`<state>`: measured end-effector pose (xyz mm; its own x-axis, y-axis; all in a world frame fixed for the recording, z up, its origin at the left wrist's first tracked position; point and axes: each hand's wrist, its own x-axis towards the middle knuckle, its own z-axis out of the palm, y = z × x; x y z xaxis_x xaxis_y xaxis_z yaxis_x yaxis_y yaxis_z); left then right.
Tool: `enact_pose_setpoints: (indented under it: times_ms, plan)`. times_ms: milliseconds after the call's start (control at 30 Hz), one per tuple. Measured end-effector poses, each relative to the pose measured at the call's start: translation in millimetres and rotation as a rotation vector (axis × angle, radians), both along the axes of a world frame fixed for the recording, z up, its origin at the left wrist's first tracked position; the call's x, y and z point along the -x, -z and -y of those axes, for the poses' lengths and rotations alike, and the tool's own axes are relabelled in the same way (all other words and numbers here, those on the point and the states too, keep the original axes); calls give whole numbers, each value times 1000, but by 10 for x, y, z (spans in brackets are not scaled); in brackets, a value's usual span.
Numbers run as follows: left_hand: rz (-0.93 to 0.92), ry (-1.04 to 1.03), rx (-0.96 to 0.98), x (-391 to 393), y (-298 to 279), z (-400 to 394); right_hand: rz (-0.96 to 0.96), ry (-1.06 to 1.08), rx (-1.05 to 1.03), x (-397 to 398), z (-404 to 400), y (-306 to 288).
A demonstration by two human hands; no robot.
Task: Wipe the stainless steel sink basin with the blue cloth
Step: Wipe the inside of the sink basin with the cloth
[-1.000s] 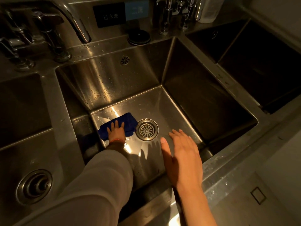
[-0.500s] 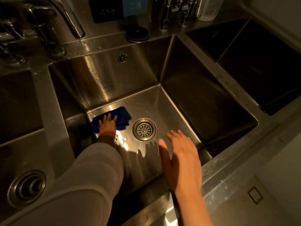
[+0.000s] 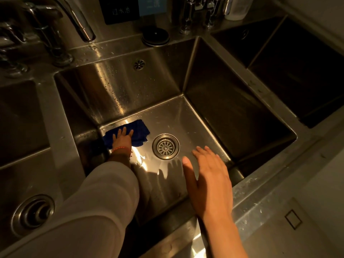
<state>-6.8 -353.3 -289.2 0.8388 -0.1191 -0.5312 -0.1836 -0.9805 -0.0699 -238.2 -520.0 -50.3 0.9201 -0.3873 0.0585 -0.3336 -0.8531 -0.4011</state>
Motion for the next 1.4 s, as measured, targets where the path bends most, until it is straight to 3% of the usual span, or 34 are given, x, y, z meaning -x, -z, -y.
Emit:
enact_pose_setpoints:
  times_ms: [267, 500, 633, 833, 1133, 1267, 1400]
  plan:
    - [-25, -17, -14, -20, -99, 65, -53, -20, -60, -8, 26, -18]
    - [-7, -36, -40, -9, -148, 135, 49, 96, -175, -24, 90, -35]
    - [-14, -2, -49, -31, -133, 116, 109, 163, -31, -42, 253, -66]
    - [-88, 102, -89, -118, -178, 45, -43, 227, 14, -66, 356, -6]
    - [-182, 440, -249, -338, -274, -44, -85, 241, 59, -103, 332, -8]
    - [-94, 357, -135, -261, -274, -43, -116, 243, 47, -95, 347, -16]
    - [17, 101, 47, -109, -329, 124, -132, 243, 41, -84, 343, -20]
